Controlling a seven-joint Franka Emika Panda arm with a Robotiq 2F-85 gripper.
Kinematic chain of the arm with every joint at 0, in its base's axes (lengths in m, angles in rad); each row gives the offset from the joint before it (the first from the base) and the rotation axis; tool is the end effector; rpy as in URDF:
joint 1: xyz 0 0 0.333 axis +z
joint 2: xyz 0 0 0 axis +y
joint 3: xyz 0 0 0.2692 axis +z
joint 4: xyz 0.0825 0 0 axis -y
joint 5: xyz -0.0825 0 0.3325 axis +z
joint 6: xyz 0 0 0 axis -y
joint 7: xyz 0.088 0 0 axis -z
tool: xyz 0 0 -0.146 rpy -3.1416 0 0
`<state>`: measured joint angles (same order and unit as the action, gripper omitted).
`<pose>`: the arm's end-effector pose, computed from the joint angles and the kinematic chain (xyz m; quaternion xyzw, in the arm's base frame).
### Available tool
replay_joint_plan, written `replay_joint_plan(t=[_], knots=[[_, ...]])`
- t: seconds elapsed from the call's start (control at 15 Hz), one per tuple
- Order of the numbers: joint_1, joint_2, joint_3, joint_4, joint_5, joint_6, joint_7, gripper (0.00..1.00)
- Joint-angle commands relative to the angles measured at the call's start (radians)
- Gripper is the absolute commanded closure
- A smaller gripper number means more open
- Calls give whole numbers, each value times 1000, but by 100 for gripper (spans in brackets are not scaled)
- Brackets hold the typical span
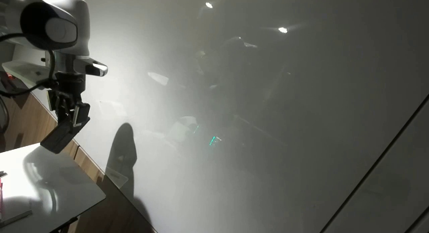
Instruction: Erase the drawing on the whiteboard
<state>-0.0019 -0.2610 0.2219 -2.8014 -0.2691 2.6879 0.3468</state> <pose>0.3656 0.0784 0.2527 0.9919 0.0517 0.0904 0.0731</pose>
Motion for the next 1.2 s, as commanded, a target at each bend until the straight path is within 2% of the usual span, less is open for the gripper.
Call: replay_joint_plan(t=[0.0,0.27,0.93,1.0,1.13], knots=[[-52,89,4,1,-94,38,43,70],[-59,152,-28,6,-157,24,83,70],[-24,274,-108,122,-125,-10,71,70],[-20,283,-114,133,-121,-12,70,20],[-14,302,-125,151,-118,-14,66,13]])
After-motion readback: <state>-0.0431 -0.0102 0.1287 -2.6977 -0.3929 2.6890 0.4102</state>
